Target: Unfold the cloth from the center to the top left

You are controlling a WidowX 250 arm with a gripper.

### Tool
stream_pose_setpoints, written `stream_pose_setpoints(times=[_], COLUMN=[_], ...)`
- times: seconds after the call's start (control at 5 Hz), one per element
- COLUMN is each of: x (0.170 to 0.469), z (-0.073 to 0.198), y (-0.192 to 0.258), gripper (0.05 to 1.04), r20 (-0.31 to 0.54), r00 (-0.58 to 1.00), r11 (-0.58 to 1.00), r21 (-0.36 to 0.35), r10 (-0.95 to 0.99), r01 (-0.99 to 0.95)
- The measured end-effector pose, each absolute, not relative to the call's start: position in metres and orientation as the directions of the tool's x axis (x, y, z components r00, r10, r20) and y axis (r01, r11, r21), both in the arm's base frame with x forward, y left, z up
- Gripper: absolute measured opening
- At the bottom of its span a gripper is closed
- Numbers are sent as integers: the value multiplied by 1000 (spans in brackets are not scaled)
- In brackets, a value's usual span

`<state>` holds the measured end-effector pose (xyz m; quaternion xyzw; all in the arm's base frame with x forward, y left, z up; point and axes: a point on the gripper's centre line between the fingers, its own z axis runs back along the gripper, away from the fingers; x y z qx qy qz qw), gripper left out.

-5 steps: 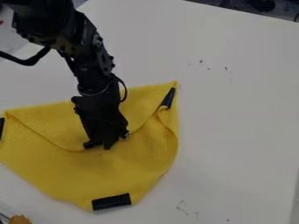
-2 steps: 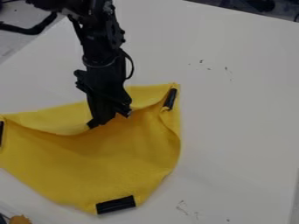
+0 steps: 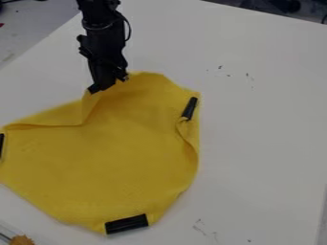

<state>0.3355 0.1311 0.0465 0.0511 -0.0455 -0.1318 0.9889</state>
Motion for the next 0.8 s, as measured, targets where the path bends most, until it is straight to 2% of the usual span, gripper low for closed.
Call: stream_pose_setpoints(times=[0.2, 0.4, 0.6, 0.8], x=[369, 400, 419, 425], z=[18, 7, 6, 6], y=[169, 197, 206, 206], gripper=[83, 83, 105, 282], r20=[79, 101, 117, 129], r00=[955, 943, 929, 920], r11=[957, 947, 935, 928], r21=[75, 85, 94, 100], r10=[-285, -316, -351, -371], r01=[280, 309, 342, 360])
